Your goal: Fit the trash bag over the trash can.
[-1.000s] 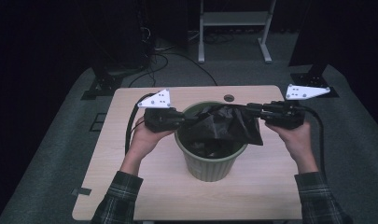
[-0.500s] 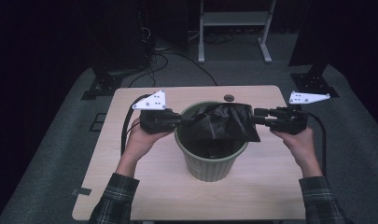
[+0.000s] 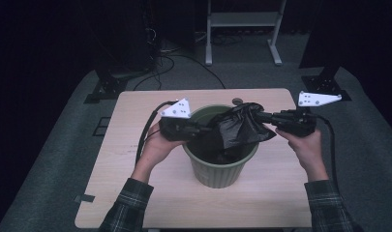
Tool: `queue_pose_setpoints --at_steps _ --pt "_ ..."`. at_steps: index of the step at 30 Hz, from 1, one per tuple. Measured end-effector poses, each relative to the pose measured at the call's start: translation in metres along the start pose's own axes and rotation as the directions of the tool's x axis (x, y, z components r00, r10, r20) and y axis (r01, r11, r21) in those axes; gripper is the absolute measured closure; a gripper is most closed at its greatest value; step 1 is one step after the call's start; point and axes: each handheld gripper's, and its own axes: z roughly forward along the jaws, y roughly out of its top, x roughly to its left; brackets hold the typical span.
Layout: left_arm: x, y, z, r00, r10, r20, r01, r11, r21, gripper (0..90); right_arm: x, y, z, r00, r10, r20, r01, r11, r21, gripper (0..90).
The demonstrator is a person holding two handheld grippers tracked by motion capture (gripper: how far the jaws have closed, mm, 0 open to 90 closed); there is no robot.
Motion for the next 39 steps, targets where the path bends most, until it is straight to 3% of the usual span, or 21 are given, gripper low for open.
queue_pose_setpoints --at_steps 3,5,11,19,26,29,33,39 --pt "0.001 0.004 0.002 0.9981 -0.011 -0.061 0.011 0.9999 -0.004 55.2 0.007 0.01 0.003 0.9993 -0.037 0.009 0.036 0.999 0.021 90.0" --pt "0.003 0.005 -0.005 0.9968 -0.039 -0.07 0.035 0.9979 -0.055 47.5 0.009 0.012 0.004 0.9982 -0.054 0.025 0.053 0.998 0.044 90.0" --pt "0.005 0.011 -0.035 0.9962 -0.068 -0.054 0.058 0.9844 -0.166 43.3 0.006 0.008 -0.002 0.9974 -0.047 0.055 0.044 0.997 0.059 90.0" --pt "-0.006 0.035 -0.053 0.9973 0.0 -0.073 -0.015 0.9789 -0.204 38.2 0.007 0.008 0.001 0.9951 -0.057 0.081 0.05 0.995 0.087 90.0" --pt "-0.004 0.034 -0.062 0.9968 -0.018 -0.077 0.0 0.9737 -0.228 37.9 0.003 0.005 -0.013 0.9909 -0.056 0.123 0.044 0.995 0.094 90.0" --pt "-0.003 0.034 -0.059 0.9981 -0.029 -0.055 0.015 0.9703 -0.241 39.9 0.002 0.006 -0.02 0.9908 -0.051 0.126 0.041 0.996 0.078 90.0" --pt "-0.006 0.037 -0.043 0.9994 -0.028 -0.019 0.023 0.9736 -0.227 41.8 0.005 0.011 -0.022 0.9913 -0.058 0.118 0.052 0.997 0.054 90.0" --pt "-0.019 0.042 -0.006 0.9998 0.021 -0.002 -0.021 0.9906 -0.135 43.2 0.012 0.02 -0.016 0.9924 -0.082 0.092 0.078 0.996 0.041 90.0"
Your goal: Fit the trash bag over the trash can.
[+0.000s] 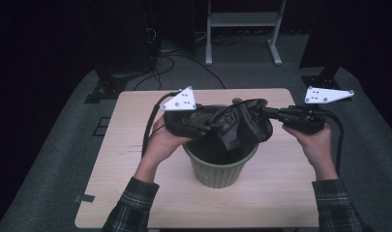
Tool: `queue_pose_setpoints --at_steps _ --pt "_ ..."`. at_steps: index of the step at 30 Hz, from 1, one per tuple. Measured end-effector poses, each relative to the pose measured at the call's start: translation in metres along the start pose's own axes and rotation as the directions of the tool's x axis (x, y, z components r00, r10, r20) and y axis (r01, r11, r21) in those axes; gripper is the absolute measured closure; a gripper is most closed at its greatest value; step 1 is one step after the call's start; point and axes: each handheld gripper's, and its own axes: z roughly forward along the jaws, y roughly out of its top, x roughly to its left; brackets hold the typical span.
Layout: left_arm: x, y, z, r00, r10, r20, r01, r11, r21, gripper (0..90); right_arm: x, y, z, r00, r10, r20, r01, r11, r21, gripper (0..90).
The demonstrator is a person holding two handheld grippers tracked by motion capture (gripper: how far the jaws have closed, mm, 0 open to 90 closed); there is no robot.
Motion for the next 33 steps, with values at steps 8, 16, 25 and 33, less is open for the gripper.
queue_pose_setpoints --at_steps 8,16,25,33 --pt "-0.002 -0.005 0.028 0.9992 0.032 -0.023 -0.029 0.9949 0.096 46.3 0.015 0.014 0.018 0.9951 -0.025 -0.096 0.021 0.999 -0.044 90.0" --pt "0.003 -0.011 0.013 0.9966 0.031 -0.076 -0.027 0.9978 0.06 55.2 0.037 0.011 0.048 0.9772 -0.072 -0.199 0.077 0.997 0.017 90.0" --pt "0.006 -0.02 -0.015 0.9948 0.045 -0.091 -0.044 0.999 0.013 88.8 0.044 0.004 0.054 0.9503 -0.091 -0.298 0.113 0.992 0.058 89.9" --pt "0.0 -0.031 -0.029 0.9966 0.067 -0.049 -0.068 0.9976 -0.012 89.3 0.03 0.005 0.033 0.9701 -0.079 -0.229 0.078 0.997 -0.012 71.7"
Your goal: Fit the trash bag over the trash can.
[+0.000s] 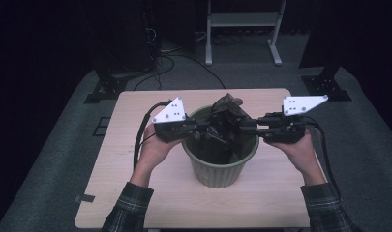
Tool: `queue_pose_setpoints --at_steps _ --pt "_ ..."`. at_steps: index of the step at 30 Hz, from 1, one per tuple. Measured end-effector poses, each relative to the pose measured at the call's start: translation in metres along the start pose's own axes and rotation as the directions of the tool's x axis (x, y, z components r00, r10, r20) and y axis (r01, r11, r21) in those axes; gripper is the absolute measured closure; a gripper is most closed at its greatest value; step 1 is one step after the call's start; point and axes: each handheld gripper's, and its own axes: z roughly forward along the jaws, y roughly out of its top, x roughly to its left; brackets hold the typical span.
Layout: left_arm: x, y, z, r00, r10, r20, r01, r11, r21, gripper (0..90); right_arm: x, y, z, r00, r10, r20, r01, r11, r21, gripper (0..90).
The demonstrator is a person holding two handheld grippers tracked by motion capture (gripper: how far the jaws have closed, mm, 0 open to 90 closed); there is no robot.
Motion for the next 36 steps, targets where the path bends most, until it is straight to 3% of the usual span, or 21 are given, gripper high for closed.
queue_pose_setpoints --at_steps 8,11,15,17,20,22,27,29,31,33,36 --pt "-0.01 -0.003 -0.003 0.9964 0.044 0.073 -0.042 0.9986 -0.031 89.4 -0.018 0.009 -0.023 0.9937 0.046 0.102 -0.036 0.995 -0.093 65.6" --pt "-0.017 -0.002 -0.001 0.9908 0.065 0.119 -0.059 0.9969 -0.053 89.4 -0.022 0.01 -0.025 0.9878 0.053 0.146 -0.042 0.996 -0.079 63.5" --pt "-0.022 0.001 -0.002 0.9842 0.09 0.152 -0.081 0.9945 -0.067 89.4 -0.029 0.008 -0.023 0.9827 0.08 0.167 -0.07 0.995 -0.068 58.8" --pt "-0.024 0.001 -0.002 0.9831 0.096 0.156 -0.087 0.9939 -0.068 89.4 -0.031 0.007 -0.02 0.9843 0.087 0.153 -0.078 0.995 -0.069 56.3" --pt "-0.025 0.002 -0.002 0.9816 0.097 0.164 -0.086 0.9936 -0.074 89.4 -0.033 0.005 -0.011 0.9914 0.099 0.086 -0.092 0.993 -0.075 50.4" --pt "-0.025 0.002 -0.002 0.9798 0.097 0.175 -0.084 0.9932 -0.08 89.4 -0.035 0.004 -0.004 0.9917 0.106 0.073 -0.101 0.993 -0.061 45.1" --pt "-0.026 0.002 -0.002 0.9776 0.104 0.183 -0.091 0.9929 -0.076 89.4 -0.044 0.001 0.015 0.9912 0.13 0.022 -0.13 0.991 -0.025 41.6" --pt "-0.025 0.002 -0.002 0.9775 0.103 0.184 -0.09 0.993 -0.076 89.3 -0.045 0.0 0.022 0.9907 0.133 -0.027 -0.134 0.991 -0.016 48.6" --pt "-0.024 0.001 -0.002 0.9781 0.102 0.181 -0.09 0.9931 -0.075 89.4 -0.042 0.001 0.027 0.9912 0.118 -0.06 -0.117 0.993 0.013 65.5" --pt "-0.024 0.001 -0.002 0.9796 0.097 0.176 -0.086 0.9936 -0.074 89.3 -0.038 0.003 0.03 0.9937 0.093 -0.064 -0.09 0.995 0.035 81.2" --pt "-0.022 0.0 -0.005 0.9828 0.088 0.162 -0.077 0.9944 -0.072 89.3 -0.036 0.004 0.027 0.9965 0.077 -0.032 -0.076 0.996 0.051 89.9"
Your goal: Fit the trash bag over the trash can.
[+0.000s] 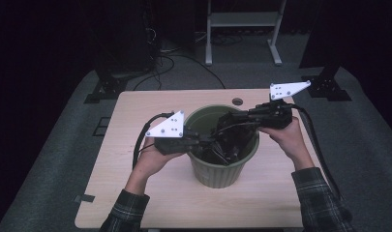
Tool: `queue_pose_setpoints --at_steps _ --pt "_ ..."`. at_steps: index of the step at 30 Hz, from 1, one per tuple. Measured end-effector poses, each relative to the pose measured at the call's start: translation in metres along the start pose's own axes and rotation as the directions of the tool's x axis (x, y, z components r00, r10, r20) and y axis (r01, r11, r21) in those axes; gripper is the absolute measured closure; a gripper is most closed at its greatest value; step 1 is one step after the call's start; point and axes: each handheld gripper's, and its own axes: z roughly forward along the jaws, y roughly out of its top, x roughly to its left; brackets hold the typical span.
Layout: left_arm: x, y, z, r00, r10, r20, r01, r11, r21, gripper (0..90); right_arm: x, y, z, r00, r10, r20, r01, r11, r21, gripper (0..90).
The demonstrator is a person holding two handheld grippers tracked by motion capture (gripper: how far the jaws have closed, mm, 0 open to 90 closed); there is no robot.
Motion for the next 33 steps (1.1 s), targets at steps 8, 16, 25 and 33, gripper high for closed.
queue_pose_setpoints --at_steps 8,16,25,33 --pt "0.009 -0.005 -0.008 0.9975 -0.042 -0.058 0.041 0.9991 -0.003 88.4 0.002 0.003 -0.014 0.9985 0.006 0.054 -0.006 1.0 0.008 90.0" --pt "0.013 -0.009 -0.014 0.9935 -0.051 -0.102 0.049 0.9984 -0.03 86.7 0.004 0.004 -0.023 0.9859 -0.005 0.167 0.002 1.0 0.02 90.0" --pt "0.016 -0.014 -0.029 0.987 -0.069 -0.145 0.061 0.9966 -0.055 87.3 0.002 0.001 -0.033 0.9635 0.0 0.268 -0.007 1.0 0.026 90.0" --pt "0.019 -0.019 -0.044 0.9791 -0.101 -0.176 0.089 0.993 -0.078 84.8 0.001 -0.008 -0.063 0.9471 0.043 0.318 -0.024 0.998 -0.063 90.0"
